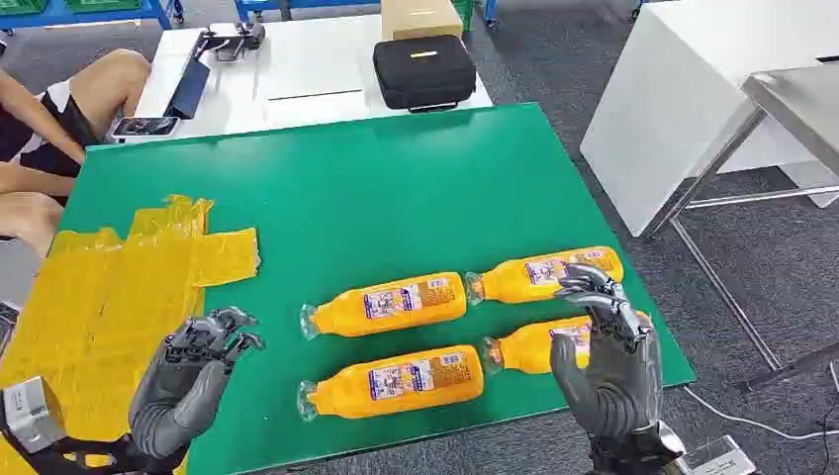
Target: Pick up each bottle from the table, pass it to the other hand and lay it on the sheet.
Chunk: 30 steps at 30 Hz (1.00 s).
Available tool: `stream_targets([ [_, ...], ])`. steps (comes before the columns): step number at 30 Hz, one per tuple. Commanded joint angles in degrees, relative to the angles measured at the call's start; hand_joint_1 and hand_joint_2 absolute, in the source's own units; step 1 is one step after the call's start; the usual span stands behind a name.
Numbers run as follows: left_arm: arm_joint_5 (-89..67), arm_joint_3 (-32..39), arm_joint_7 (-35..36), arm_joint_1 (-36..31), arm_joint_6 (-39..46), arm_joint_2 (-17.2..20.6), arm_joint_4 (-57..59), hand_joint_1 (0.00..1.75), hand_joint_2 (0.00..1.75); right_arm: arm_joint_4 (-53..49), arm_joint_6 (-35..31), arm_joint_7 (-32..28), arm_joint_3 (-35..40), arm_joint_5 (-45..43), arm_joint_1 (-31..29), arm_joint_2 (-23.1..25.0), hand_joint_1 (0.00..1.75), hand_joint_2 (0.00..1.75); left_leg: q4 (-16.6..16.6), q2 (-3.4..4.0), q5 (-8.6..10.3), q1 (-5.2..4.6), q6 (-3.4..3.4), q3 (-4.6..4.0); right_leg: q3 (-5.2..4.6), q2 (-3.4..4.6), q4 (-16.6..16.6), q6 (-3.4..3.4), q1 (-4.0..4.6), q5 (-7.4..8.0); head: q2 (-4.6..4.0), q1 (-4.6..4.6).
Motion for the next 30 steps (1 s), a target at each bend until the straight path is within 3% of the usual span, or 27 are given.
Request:
stream_targets([
  [1,-28.7,-0.6,-8.9,-2.2,27.9,-3.4,6.0,1.75,1.75,14.8,5.7,13.4,7.0,-2.1,-6.7,-1.0,1.75,1.75,0.0,-0.02,-0.12,0.08,-0.15,0.28,0.33,0.21,-0.1,-0.19,0.07,-0.11,0.0,0.0],
  [2,-28.7,-2.5,-10.1,-3.5,30.2,-2.6,8.3,1.75,1.75,21.9,3.8,9.3,9.3,-1.8,-9.7,0.2,1.75,1.75,-0.1,0.12,-0.09,0.09,-0.1,0.27,0.29,0.29,-0.2,-0.13,0.08,-0.02,0.0,0.0],
  [4,-28.0,-3.9,-10.6,-4.3,31.8,-1.9,9.6,1.75,1.75,26.2,2.4,7.2,10.9,-2.5,-11.8,0.6,1.75,1.75,-0.3,0.33,-0.03,0.14,-0.17,0.61,0.62,0.59,-0.5,-0.21,0.12,0.12,0.0,0.0],
  [6,-28.0,-3.9,-10.6,-4.3,31.8,-1.9,9.6,1.75,1.75,26.2,2.4,7.2,10.9,-2.5,-11.8,0.6,1.75,1.75,-0.2,0.29,-0.03,0.14,-0.12,0.35,0.38,0.4,-0.3,-0.14,0.13,0.11,0.0,0.0],
  [7,-27.8,-4.1,-10.7,-4.3,32.0,-1.6,9.5,1.75,1.75,25.7,2.2,7.2,11.0,-2.6,-11.6,0.2,1.75,1.75,-0.4,0.41,-0.02,0.2,-0.23,0.65,0.67,0.7,-0.5,-0.29,0.17,0.16,0.0,-0.02],
  [8,-27.6,-4.4,-10.6,-4.2,32.5,-1.1,9.1,1.75,1.75,24.2,1.9,7.4,11.1,-2.9,-11.1,-0.4,1.75,1.75,-0.2,0.23,0.06,0.04,-0.08,0.2,0.18,0.25,-0.1,-0.13,0.03,0.07,0.0,0.02],
  [10,-27.4,-4.9,-10.4,-4.2,32.7,-0.6,8.8,1.75,1.75,22.9,1.5,8.0,11.2,-3.0,-10.7,-1.1,1.75,1.75,-0.1,0.14,0.06,0.08,-0.02,0.28,0.1,0.12,-0.1,-0.14,0.06,-0.01,0.0,0.0],
  [17,-27.3,-7.3,-9.8,-8.4,32.3,0.1,11.5,1.75,1.75,20.4,-1.9,10.1,11.6,-1.4,-9.8,-2.0,1.75,1.75,-0.2,-0.02,0.02,0.1,-0.06,0.35,0.5,0.09,-0.2,-0.21,0.07,-0.08,0.0,0.0],
  [18,-27.5,-7.4,-9.7,-8.6,32.3,0.1,11.6,1.75,1.75,20.5,-2.1,10.5,11.7,-1.0,-10.0,-1.9,1.34,1.75,-0.1,0.02,0.1,0.03,0.01,0.11,0.22,0.0,-0.1,-0.12,0.02,-0.01,0.02,0.02],
  [19,-27.9,-7.8,-9.2,-9.2,32.5,0.3,11.7,0.09,1.75,20.7,-2.9,11.9,11.9,1.3,-10.7,-1.8,0.0,1.75,-0.1,0.04,0.04,0.07,-0.06,0.26,0.38,0.12,-0.1,-0.21,0.06,-0.05,0.0,0.02],
  [20,-28.1,-7.8,-8.8,-9.4,32.7,0.1,11.7,0.0,1.75,20.8,-3.8,12.8,12.1,3.9,-11.0,-1.7,0.0,1.75,-0.1,0.03,0.03,0.09,-0.08,0.29,0.42,0.14,-0.2,-0.23,0.07,-0.06,0.0,0.0],
  [24,-28.3,-7.8,-8.5,-9.6,32.8,0.0,11.7,0.0,1.75,20.9,-4.1,14.0,12.4,5.9,-11.4,-1.7,0.0,1.75,-0.1,0.04,0.11,0.02,0.02,0.04,0.11,0.06,-0.1,-0.11,0.02,0.03,0.0,-0.02],
  [30,-28.3,-7.8,-8.5,-9.6,32.8,0.0,11.7,0.0,1.75,20.9,-4.1,14.0,12.4,5.9,-11.4,-1.7,0.0,1.75,-0.1,0.04,-0.03,0.12,-0.11,0.39,0.5,0.26,-0.2,-0.27,0.1,-0.08,0.0,0.0],
])
